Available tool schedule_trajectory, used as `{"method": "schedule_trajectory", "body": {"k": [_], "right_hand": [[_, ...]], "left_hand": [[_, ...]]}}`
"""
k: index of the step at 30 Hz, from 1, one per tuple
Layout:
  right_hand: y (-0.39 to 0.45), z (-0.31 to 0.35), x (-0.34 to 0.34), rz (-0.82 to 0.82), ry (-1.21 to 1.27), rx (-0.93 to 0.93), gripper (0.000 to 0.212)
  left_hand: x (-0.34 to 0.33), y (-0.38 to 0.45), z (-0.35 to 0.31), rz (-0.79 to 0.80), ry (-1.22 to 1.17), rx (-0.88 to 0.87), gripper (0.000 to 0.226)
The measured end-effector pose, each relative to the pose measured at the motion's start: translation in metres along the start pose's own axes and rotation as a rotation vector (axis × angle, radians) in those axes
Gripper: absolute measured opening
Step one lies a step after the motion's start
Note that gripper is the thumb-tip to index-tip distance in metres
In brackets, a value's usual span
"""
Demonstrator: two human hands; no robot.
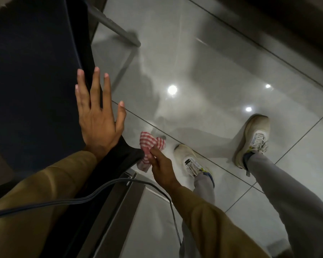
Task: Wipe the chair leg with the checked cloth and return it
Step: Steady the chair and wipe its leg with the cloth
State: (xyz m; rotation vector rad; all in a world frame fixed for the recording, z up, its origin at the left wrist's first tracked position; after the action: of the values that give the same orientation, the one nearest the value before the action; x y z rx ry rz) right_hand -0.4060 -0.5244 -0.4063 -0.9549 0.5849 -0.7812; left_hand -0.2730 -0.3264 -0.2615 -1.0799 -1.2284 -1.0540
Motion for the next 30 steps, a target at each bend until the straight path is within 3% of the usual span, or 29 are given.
{"method": "schedule_trajectory", "body": {"k": [4,8,11,15,18,22,25,30], "right_hand": [[0.038,-0.032,0.006,-0.005,0.048,-0.119,0.029],[0.076,-0.072,0.012,-0.096,0.600,-0.448,0.029],[0.089,-0.082,0.008,-0.122,0.780,-0.519,0.042],[0.072,-0.049,0.024,-0.123,0.200,-0.349,0.039],[0.032,-0.017,0.012,-0.009,0.041,-0.149,0.034],[-0.007,-0.001,-0.003,0.037,0.082,-0.065,0.019],[0.008,-0.004,0.005,-0.057,0.106,-0.075,0.029],[0.065,-0.042,0.013,-0.112,0.071,-0.309,0.041]], "left_hand": [[-0.003,-0.002,0.002,-0.037,0.011,-0.012,0.067],[-0.004,-0.003,0.003,-0.075,0.023,-0.026,0.066],[-0.006,-0.003,0.004,-0.078,0.027,-0.027,0.066],[-0.005,-0.002,0.003,-0.045,0.014,-0.010,0.068],[-0.002,-0.001,0.002,-0.012,-0.001,0.015,0.070],[-0.003,0.000,0.002,0.011,-0.008,0.032,0.073],[-0.004,0.000,0.004,-0.009,-0.009,0.034,0.076],[-0.005,-0.002,0.005,-0.061,-0.023,0.027,0.075]]}}
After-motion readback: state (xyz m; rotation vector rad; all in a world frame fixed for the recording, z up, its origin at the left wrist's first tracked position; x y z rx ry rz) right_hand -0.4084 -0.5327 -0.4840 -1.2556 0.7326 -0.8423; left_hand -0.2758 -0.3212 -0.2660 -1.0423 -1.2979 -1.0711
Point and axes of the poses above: each hand's wrist, its own y-axis towards the middle knuckle, its own x-axis out of the back of the hand, z = x × y, the point moved 10 cm from there along y, towards the middle knuckle, and after that the axes turned 9 degrees about -x, right-handed, at the moved point
